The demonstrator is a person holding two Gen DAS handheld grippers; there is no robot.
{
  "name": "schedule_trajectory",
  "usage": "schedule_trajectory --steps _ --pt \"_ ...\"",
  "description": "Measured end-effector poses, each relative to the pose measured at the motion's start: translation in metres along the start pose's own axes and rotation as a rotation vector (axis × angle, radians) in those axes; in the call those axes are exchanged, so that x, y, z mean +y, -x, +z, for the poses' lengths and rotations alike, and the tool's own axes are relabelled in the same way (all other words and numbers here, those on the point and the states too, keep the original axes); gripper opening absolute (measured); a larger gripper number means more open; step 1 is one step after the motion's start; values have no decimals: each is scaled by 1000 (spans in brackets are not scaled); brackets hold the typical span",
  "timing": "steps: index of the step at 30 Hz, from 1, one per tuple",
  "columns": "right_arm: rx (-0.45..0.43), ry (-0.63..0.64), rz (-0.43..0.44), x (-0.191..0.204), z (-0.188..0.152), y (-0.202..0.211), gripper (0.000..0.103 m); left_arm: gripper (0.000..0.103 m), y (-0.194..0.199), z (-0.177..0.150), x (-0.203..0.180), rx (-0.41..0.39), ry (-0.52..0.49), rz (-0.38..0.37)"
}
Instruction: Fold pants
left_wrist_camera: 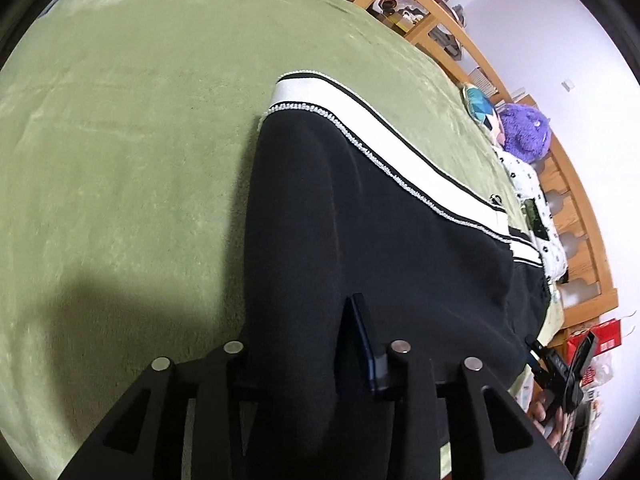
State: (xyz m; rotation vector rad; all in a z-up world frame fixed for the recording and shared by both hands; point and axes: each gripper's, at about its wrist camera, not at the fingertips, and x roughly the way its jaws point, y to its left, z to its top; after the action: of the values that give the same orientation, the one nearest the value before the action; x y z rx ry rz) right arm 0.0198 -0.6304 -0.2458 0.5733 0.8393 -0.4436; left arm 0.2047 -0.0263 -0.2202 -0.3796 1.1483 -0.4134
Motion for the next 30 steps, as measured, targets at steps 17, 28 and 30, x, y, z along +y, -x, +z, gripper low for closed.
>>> schedule_trajectory --steps 17,28,30 --pt "-154 -150 85 -13 57 -32 16 9 23 11 -13 -81 -23 38" --pt "-148 -27 145 64 13 18 14 9 99 28 71 -138 51 -28" --pt "-123 -14 179 79 -4 21 14 9 123 31 96 -160 56 8"
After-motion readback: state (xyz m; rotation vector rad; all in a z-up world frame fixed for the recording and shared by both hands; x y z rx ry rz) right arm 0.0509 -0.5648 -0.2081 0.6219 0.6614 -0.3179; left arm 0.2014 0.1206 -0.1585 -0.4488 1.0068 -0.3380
